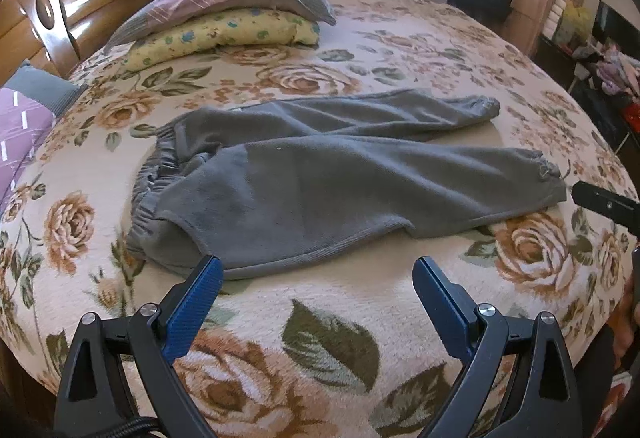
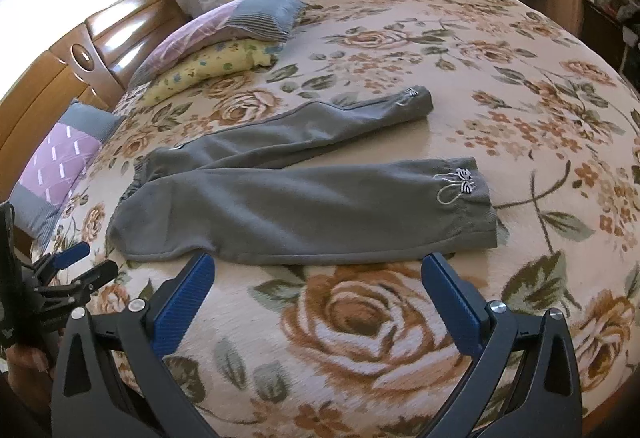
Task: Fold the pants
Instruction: 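Move both tools toward the grey sweatpants lying flat on the bed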
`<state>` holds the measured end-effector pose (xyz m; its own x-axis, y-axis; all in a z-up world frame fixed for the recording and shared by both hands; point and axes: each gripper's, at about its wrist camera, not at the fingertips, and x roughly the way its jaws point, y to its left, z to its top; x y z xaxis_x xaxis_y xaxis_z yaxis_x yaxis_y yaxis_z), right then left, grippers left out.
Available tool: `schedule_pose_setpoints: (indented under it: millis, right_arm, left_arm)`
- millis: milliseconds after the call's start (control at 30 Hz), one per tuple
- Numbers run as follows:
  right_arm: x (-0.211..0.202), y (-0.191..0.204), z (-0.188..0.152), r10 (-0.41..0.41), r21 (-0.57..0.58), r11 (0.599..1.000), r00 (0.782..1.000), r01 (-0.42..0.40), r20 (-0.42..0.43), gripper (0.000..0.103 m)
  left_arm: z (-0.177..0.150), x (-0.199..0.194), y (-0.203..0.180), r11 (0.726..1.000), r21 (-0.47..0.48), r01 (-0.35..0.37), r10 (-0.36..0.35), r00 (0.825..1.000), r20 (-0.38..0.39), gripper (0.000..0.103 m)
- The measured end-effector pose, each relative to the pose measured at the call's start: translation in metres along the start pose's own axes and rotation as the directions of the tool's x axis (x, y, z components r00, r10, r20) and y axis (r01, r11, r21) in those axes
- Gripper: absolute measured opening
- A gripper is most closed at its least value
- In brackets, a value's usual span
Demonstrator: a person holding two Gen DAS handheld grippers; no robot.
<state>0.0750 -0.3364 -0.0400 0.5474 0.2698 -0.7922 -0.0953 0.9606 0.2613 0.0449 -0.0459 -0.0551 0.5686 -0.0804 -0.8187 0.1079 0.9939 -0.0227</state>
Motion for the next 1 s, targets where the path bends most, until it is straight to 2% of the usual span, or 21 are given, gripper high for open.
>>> schedule_pose_setpoints:
  millis: [300,467,600,800,1000]
  right_arm:
    - [0.02,-0.011,0.0,-0.034,0.01,0.999,0.999,0.034,-0.034,0.103]
    - [0.029,-0.034,-0.001,-0.05,0.08,0.995,0.997,0.055,-0.057,0.103]
    - [0.032,-0.046,0.013,-0.056,0.097,0.993,0.997,0.061,-0.046,0.103]
    - [0.046,-0.061,0.052,-0.031,0.118,0.993,0.999,0.032,-0.016,0.103]
    - [0.074,-0.068,0.096,-0.026,0.069,0.997,0.999,0.027,-0.018,0.103]
  left_arm:
    - [0.0,0.025,-0.009,0.998,0.059,-0.003,0.006,0.999,-0.047,0.096]
    - [0.004,0.036,-0.011,0.996,0.091,0.007,-0.001,0.998,-0.065,0.096]
    - [0.023,0.041,-0.009,0.993,0.115,0.009,-0.003,0.999,-0.049,0.096]
    - [0.065,0.06,-0.005,0.989,0.142,0.034,-0.03,0.999,-0.031,0.096]
    - [0.106,0.088,-0.011,0.976,0.212,0.059,-0.053,0.998,-0.035,0.096]
